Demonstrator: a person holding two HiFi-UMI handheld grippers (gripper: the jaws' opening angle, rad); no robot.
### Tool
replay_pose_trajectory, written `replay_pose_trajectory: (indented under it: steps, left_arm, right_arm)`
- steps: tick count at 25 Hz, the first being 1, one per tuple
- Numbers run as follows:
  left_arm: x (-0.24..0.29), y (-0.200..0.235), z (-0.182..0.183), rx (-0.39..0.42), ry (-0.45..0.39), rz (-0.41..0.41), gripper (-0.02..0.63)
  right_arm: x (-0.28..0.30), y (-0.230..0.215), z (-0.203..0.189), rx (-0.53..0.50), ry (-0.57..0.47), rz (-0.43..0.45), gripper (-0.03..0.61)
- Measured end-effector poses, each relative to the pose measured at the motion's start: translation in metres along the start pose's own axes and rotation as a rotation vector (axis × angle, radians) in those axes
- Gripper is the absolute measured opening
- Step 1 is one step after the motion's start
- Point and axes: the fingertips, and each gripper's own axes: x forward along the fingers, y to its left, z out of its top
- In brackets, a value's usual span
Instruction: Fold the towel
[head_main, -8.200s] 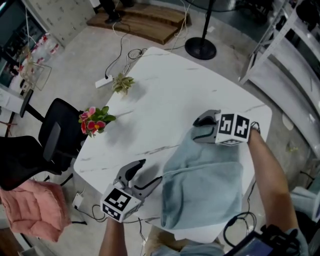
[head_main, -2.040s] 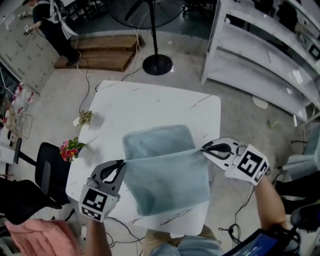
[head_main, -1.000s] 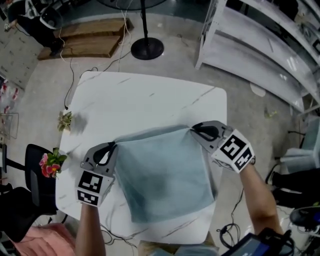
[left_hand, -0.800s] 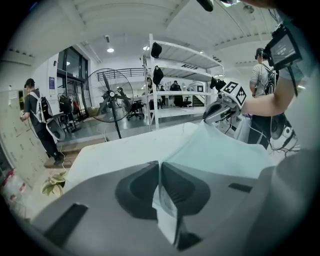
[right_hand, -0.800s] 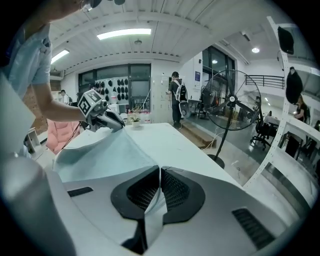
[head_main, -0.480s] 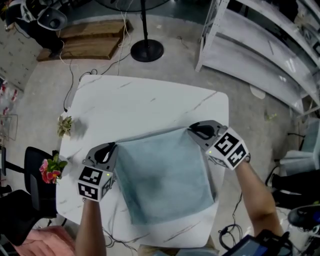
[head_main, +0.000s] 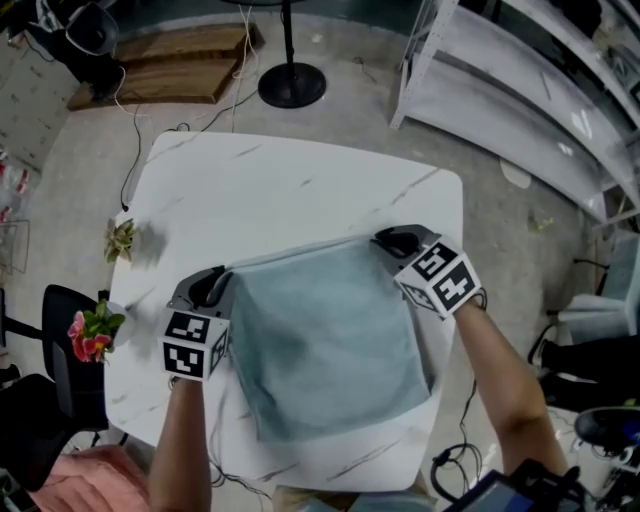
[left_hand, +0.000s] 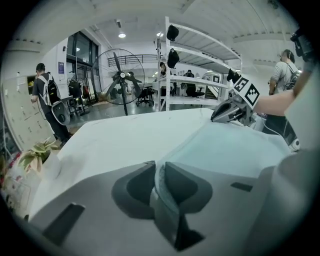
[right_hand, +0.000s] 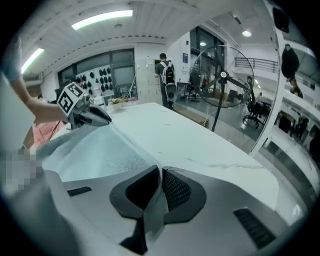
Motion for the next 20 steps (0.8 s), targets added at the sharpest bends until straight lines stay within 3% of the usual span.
replay_pose_trajectory:
  steps: [5, 8, 10, 16, 20]
  left_arm:
    - [-0.001, 0.003, 0.0, -0.044, -0.004, 0.007, 0.082]
    - [-0.011, 0.001, 0.002, -0.094, -0.036, -0.03, 0.271]
    - [-0.022, 0.001, 0.008, -0.094, -0.073, -0.041, 0.299]
    - [-0.08, -0.01, 0.029, -0.056, -0.202, 0.021, 0.294]
    - [-0.12, -0.057, 0.013, 0.037, -0.201, -0.007, 0.145]
  right_arm:
    - [0.002, -0.003, 0.0, 0.068, 0.015, 0.027, 0.054]
    - [-0.01, 0.001, 0.011, 0.101, -0.043, 0.083, 0.144]
    - [-0.023, 0.002, 0.024, 0.141, -0.113, 0.112, 0.195]
    - [-0.062, 0.017, 0.046, 0.091, -0.185, 0.077, 0.199]
    - [-0.102, 0.044, 0.028, 0.019, -0.178, 0.01, 0.176]
